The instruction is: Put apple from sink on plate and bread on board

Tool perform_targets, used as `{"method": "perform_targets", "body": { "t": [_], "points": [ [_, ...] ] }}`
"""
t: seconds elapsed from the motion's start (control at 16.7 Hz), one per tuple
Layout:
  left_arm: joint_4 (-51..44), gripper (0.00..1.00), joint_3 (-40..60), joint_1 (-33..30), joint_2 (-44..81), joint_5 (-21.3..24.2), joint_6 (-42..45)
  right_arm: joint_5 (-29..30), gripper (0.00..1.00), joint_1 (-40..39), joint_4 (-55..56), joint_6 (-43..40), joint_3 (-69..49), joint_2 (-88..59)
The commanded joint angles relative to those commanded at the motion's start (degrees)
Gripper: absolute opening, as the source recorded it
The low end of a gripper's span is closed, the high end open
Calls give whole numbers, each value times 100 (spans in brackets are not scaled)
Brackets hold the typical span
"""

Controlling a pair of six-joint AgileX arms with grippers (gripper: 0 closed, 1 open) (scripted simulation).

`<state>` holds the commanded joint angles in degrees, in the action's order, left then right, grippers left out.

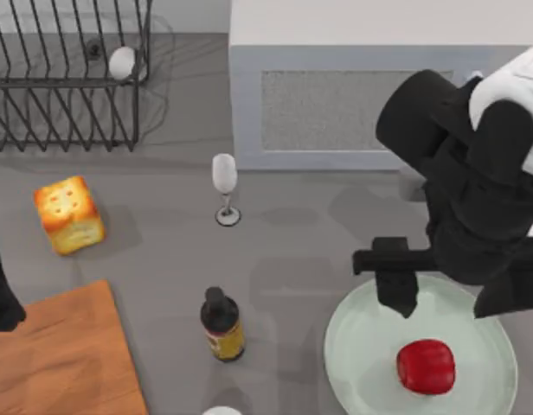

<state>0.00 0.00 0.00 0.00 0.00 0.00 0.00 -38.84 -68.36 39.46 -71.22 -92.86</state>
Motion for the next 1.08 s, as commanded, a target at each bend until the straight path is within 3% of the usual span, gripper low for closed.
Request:
{"method": "perform_targets", "body": {
  "t": [0.12,0.72,1.08],
  "points": [
    [0,100,0,0,0,0,0,0,100,0,0,0,0,0],
    [0,100,0,0,0,0,0,0,100,36,49,-31,49,51],
    [0,100,0,0,0,0,0,0,100,702,1224,-708,1276,1565]
  ]
}}
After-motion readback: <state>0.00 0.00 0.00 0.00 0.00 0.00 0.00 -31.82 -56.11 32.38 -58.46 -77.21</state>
